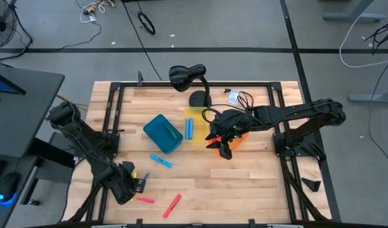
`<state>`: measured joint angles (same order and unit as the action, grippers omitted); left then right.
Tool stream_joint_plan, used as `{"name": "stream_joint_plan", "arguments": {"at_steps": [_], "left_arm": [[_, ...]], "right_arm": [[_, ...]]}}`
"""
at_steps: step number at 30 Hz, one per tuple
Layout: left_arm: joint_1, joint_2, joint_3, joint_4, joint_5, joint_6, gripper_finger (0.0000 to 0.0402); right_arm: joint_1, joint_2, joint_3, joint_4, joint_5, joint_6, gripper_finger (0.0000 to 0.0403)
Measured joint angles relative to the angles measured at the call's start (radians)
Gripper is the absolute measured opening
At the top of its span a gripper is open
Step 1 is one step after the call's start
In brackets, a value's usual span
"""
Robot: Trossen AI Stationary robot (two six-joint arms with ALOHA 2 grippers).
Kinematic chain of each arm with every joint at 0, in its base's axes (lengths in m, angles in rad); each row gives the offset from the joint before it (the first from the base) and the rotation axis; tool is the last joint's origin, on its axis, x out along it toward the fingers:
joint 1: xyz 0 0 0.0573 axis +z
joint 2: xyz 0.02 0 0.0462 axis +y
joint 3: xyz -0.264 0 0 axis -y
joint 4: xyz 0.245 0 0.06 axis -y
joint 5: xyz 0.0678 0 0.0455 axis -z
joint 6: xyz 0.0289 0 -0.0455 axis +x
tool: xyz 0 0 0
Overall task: Pick & Place Markers
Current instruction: Put the yellow pen into the orange bin
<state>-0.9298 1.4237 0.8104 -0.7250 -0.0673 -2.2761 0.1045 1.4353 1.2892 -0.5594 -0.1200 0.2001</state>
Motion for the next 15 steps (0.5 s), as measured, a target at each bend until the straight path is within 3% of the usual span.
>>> {"name": "stream_joint_plan", "arguments": {"at_steps": [15], "left_arm": [[0.001, 0.185, 0.003, 0.12, 0.048, -0.007, 0.019]], "right_arm": [[0.0, 0.0, 0.0, -0.001, 0.0, 0.0, 0.0166]]}}
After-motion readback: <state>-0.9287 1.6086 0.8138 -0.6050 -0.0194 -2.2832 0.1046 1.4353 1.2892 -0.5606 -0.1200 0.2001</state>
